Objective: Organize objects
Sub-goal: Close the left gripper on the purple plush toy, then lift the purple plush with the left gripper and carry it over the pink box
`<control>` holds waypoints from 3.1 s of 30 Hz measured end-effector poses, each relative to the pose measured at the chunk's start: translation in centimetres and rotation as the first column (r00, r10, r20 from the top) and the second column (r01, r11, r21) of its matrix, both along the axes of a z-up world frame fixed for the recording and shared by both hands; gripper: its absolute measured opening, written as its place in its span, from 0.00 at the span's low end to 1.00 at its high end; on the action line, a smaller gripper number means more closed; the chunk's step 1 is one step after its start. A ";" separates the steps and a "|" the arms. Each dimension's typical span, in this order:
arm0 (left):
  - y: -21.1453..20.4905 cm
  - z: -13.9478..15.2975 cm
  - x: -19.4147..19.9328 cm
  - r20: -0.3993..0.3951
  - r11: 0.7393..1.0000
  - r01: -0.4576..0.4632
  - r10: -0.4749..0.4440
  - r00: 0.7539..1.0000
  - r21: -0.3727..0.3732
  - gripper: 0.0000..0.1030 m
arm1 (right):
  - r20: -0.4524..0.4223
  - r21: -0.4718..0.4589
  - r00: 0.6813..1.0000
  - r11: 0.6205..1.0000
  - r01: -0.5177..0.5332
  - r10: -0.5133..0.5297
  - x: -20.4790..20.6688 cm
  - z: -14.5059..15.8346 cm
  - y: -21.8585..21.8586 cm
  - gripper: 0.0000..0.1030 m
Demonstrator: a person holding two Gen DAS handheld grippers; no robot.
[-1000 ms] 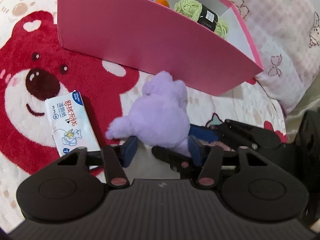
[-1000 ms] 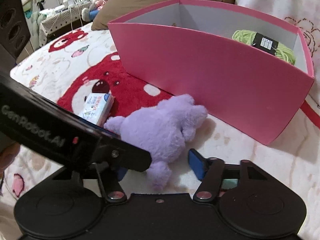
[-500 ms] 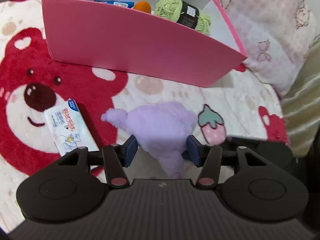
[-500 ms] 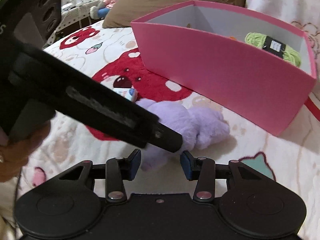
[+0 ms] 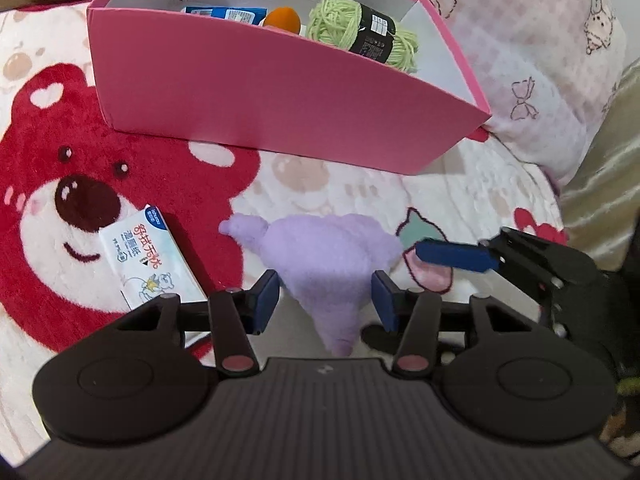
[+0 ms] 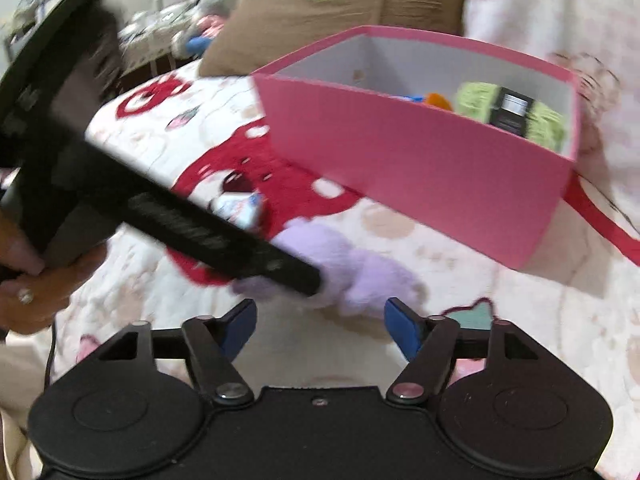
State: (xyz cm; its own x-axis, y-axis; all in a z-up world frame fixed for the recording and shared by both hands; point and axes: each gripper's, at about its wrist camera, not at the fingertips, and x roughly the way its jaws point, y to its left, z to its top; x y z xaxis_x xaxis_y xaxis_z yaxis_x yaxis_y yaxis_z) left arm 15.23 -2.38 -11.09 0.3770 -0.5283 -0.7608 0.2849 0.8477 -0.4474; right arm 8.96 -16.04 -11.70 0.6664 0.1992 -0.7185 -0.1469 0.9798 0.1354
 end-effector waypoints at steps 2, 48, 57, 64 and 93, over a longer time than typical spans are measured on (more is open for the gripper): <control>0.2 0.1 0.2 -0.009 1.000 -0.009 0.009 1.000 -0.020 0.47 | -0.008 0.038 1.000 0.999 0.019 -0.019 0.4 -0.1 -0.8 0.81; -0.8 1.5 -0.3 -0.089 0.997 -0.071 0.067 0.994 -0.041 0.38 | -0.112 0.016 0.992 0.998 0.062 -0.059 1.4 -0.7 0.2 0.90; -0.5 4.7 -1.0 -0.095 0.998 -0.038 0.033 0.995 -0.043 0.38 | -0.135 0.034 0.990 0.999 0.039 -0.034 0.5 3.6 0.6 0.90; -0.1 6.4 -1.3 -0.126 0.996 -0.020 0.009 0.992 -0.083 0.39 | -0.160 0.029 0.986 0.998 0.056 -0.051 0.1 6.7 0.9 0.90; -0.4 16.3 -2.7 0.001 0.991 0.102 -0.102 0.995 -0.090 0.42 | 0.052 -0.099 0.993 0.989 0.110 -0.105 -4.2 16.4 2.6 0.76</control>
State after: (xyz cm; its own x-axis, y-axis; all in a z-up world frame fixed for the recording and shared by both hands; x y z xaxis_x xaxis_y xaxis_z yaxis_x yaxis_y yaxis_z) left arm 12.52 -2.82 5.18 0.3151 -0.6299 -0.7099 0.3663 0.7707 -0.5213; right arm 4.80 -13.40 4.73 0.7130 0.0519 -0.6993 -0.0438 0.9986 0.0294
